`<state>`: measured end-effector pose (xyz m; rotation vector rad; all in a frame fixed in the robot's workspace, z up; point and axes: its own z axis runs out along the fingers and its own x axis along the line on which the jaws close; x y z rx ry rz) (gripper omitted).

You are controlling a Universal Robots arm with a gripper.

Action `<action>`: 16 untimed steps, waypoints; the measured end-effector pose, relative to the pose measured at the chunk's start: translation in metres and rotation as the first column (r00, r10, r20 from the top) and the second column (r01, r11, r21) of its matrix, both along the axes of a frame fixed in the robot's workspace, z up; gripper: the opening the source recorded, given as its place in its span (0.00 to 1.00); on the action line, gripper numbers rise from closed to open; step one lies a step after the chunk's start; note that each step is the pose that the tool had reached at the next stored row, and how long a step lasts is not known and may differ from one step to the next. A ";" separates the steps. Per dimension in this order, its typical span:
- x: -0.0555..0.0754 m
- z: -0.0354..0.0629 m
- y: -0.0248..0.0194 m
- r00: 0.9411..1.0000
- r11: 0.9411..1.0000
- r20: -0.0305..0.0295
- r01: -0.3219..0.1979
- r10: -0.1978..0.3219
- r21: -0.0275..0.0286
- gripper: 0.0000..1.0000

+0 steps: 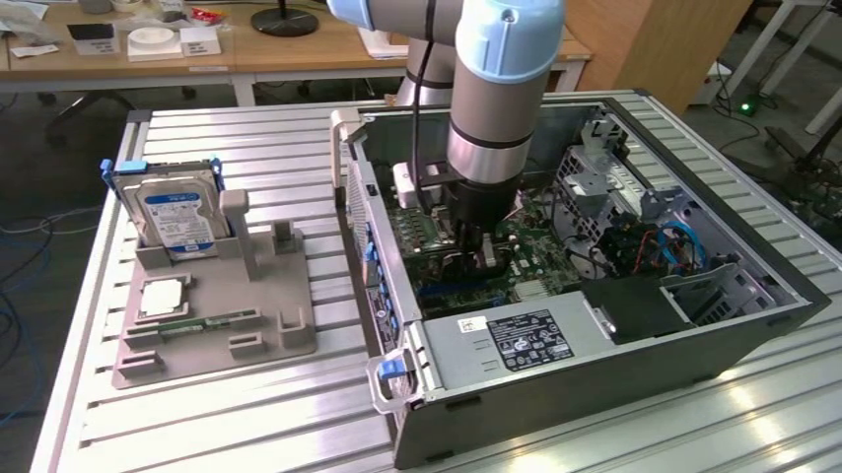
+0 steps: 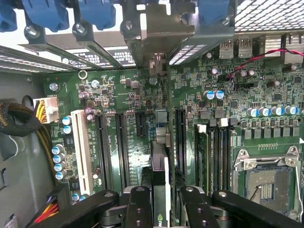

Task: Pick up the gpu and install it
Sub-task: 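Insert the gpu into the slot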

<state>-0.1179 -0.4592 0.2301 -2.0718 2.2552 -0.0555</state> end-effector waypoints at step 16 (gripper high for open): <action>0.000 0.0048 0.0001 1.000 1.000 0.000 0.000 0.000 0.001 0.27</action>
